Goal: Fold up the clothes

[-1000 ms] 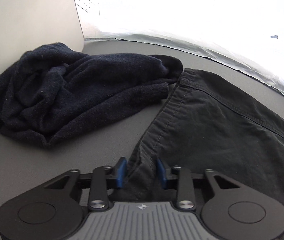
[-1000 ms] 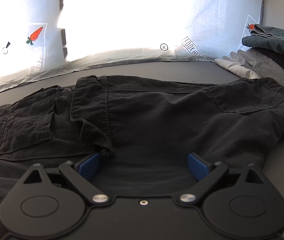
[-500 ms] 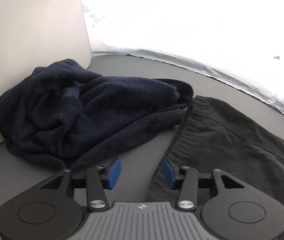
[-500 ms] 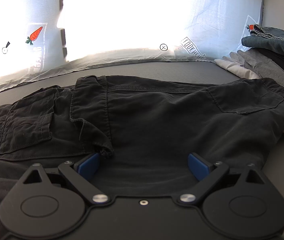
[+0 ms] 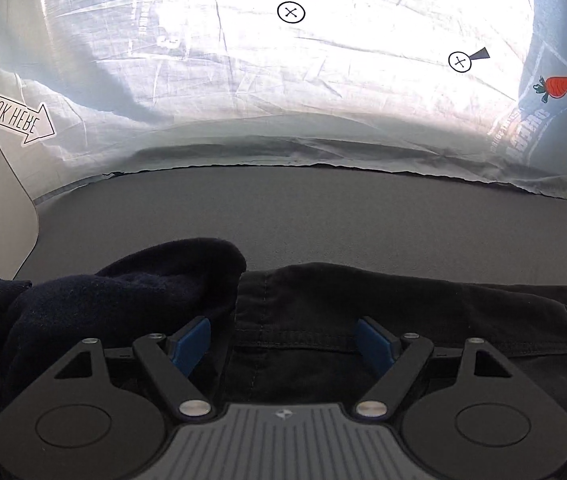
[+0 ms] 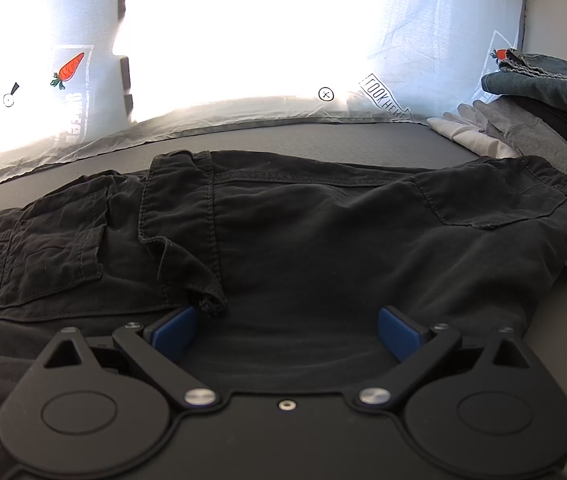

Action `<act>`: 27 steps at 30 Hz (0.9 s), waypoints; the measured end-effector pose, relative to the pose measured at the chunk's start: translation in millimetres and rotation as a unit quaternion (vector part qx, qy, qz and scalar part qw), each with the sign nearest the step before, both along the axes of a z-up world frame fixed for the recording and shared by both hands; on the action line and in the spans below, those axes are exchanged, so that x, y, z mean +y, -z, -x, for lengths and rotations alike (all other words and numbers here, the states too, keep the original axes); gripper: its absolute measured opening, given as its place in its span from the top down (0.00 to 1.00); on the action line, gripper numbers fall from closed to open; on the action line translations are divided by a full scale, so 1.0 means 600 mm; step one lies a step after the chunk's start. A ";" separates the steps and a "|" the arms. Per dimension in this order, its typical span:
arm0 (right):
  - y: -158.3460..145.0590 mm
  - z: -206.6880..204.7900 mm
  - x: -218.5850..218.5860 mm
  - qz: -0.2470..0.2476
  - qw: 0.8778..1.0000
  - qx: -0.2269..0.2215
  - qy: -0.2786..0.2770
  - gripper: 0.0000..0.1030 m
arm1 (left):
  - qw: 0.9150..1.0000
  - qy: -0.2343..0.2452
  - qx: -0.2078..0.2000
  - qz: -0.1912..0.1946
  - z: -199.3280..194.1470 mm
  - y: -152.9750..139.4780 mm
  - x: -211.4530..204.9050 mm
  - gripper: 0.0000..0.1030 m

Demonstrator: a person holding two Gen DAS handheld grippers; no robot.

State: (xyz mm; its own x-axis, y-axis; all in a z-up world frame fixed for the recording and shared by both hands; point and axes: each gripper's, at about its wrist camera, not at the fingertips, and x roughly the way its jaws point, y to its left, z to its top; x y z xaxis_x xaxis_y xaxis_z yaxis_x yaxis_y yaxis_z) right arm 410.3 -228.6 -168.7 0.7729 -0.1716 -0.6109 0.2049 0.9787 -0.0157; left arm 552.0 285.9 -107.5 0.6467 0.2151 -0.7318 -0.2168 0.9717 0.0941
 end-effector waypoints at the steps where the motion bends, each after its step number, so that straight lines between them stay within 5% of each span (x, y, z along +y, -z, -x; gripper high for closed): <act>1: -0.001 -0.001 0.000 -0.001 1.000 0.001 0.002 0.03 | 1.000 -0.008 0.002 0.008 -0.003 0.010 0.004 0.23; 5: -0.006 -0.008 0.000 -0.008 1.000 0.012 0.004 0.00 | 0.999 -0.025 -0.025 0.012 0.015 0.021 -0.004 0.62; 8: -0.019 -0.022 -0.006 -0.026 0.999 0.047 -0.008 0.00 | 0.999 -0.029 -0.043 0.012 0.028 0.014 -0.013 0.76; 10: -0.036 -0.035 -0.009 -0.046 0.996 0.073 -0.028 0.00 | 0.998 -0.029 -0.054 0.001 0.034 0.002 -0.021 0.78; 13: -0.081 -0.042 0.004 -0.039 0.998 0.021 -0.055 0.00 | 0.997 -0.032 -0.070 -0.016 0.040 -0.018 -0.031 0.78; 18: -0.110 -0.113 0.049 0.035 0.995 0.010 -0.090 0.00 | 0.996 -0.051 -0.074 0.013 0.036 -0.024 -0.020 0.78; 27: -0.062 -0.222 0.136 0.197 0.973 0.097 -0.066 0.01 | 0.995 -0.070 -0.072 0.019 0.050 -0.018 -0.025 0.78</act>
